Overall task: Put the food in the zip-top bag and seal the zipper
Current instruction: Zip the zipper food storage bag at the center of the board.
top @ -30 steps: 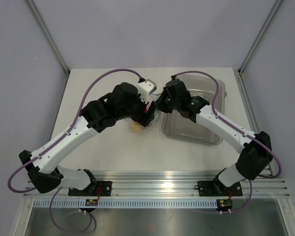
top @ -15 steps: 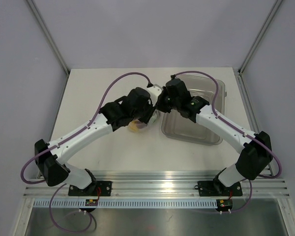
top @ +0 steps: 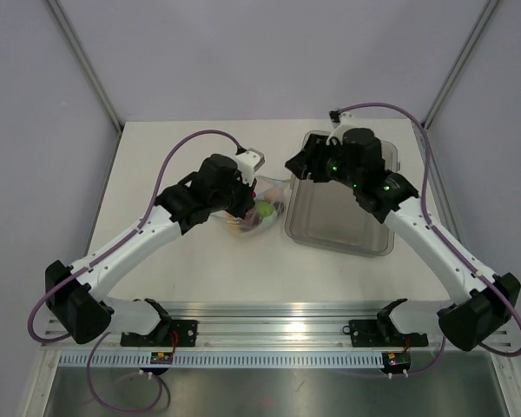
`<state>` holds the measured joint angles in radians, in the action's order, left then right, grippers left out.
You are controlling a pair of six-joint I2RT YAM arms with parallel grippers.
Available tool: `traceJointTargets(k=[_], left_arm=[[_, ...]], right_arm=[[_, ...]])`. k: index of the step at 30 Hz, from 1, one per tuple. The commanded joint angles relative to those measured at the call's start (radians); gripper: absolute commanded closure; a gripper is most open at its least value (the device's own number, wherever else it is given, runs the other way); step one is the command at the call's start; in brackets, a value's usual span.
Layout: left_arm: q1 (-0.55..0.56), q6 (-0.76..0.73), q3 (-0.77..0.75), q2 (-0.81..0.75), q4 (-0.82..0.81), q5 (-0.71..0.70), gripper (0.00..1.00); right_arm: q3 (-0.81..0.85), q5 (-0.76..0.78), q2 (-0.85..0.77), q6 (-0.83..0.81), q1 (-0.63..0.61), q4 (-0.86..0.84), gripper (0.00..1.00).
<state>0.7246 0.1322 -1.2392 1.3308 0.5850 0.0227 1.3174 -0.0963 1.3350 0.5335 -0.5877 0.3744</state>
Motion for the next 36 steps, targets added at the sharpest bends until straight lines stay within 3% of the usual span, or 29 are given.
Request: traceJointTargets(k=[1,3,8,10,15,29,34,36], left_arm=[[-0.004,-0.003,0.024,-0.059,-0.085,0.141,1.00],[-0.008,-0.005,0.033,-0.068,-0.096,0.166,1.00],[-0.017,0.004,0.041,-0.084,-0.097,0.174,1.00],[-0.024,0.003,0.041,-0.084,-0.088,0.175,1.00],[-0.036,0.004,0.037,-0.084,-0.071,0.177,1.00],[-0.050,-0.003,0.023,-0.068,-0.048,0.207,1.00],[-0.053,-0.008,0.011,-0.058,-0.040,0.214,1.00],[-0.054,-0.009,0.009,-0.058,-0.040,0.217,1.00]], right_arm=[[-0.061,-0.175,-0.085,-0.286,0.113,-0.130,0.40],[-0.151,-0.365,-0.102,-0.450,0.152,-0.234,0.38],[-0.323,-0.399,-0.135,-0.667,0.157,-0.364,0.39],[-0.352,-0.489,-0.135,-0.814,0.155,-0.407,0.43],[-0.402,-0.539,-0.080,-0.946,0.160,-0.486,0.44],[-0.267,-0.657,0.099,-1.020,0.166,-0.465,0.37],[-0.236,-0.706,0.131,-1.031,0.166,-0.447,0.42],[-0.227,-0.712,0.138,-1.035,0.164,-0.433,0.51]])
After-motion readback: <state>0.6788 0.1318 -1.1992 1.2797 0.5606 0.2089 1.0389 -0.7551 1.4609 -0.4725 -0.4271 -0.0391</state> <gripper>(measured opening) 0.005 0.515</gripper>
